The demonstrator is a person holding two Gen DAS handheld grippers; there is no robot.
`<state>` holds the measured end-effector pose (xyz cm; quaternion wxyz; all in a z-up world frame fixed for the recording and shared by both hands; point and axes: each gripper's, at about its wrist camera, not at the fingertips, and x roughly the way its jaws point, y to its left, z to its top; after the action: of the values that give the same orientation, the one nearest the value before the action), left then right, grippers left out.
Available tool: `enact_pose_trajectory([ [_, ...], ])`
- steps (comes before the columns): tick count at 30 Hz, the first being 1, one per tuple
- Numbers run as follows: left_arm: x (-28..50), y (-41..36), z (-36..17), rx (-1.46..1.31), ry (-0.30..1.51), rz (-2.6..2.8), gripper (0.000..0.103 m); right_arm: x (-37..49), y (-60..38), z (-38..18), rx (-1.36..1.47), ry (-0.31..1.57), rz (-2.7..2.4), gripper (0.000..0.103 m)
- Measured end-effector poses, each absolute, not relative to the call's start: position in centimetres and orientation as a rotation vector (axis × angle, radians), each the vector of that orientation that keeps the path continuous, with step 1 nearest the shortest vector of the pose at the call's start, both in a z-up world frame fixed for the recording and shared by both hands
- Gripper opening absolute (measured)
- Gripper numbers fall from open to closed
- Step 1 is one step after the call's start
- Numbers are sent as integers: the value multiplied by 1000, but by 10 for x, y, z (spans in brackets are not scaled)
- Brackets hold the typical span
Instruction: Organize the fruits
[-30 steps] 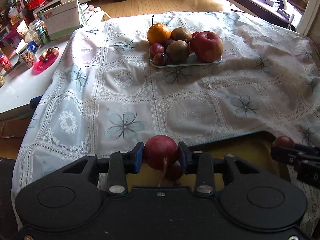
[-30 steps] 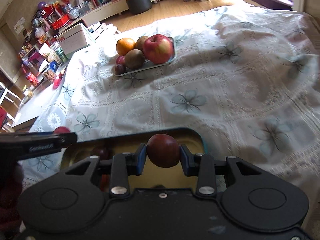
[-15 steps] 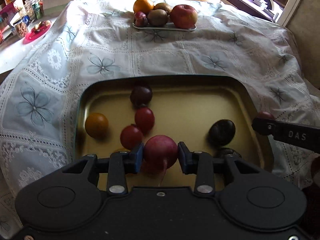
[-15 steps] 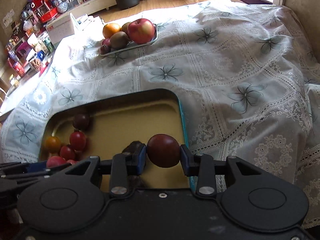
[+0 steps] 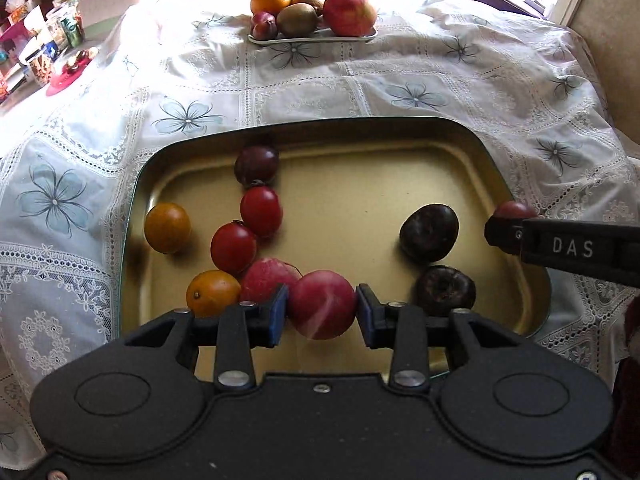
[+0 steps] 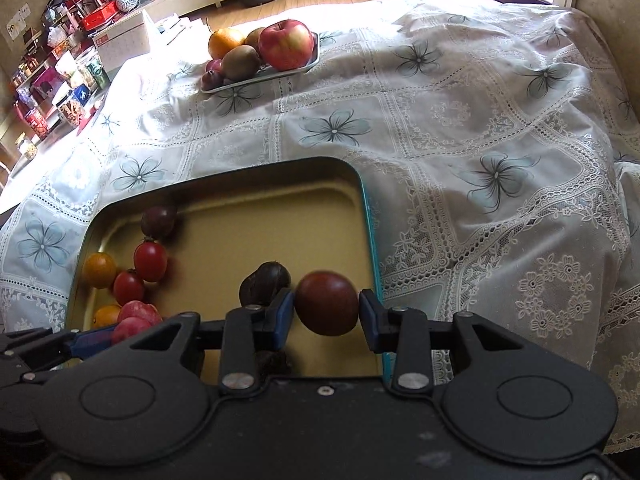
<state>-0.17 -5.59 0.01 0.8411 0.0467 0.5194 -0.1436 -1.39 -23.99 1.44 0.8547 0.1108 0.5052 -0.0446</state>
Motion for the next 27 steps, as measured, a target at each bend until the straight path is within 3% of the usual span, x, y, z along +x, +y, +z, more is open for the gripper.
enact_pose_trajectory([
  [27,-15,-42,18,75,1023,-200,47,-35,-225,28,158,1035,-129,38],
])
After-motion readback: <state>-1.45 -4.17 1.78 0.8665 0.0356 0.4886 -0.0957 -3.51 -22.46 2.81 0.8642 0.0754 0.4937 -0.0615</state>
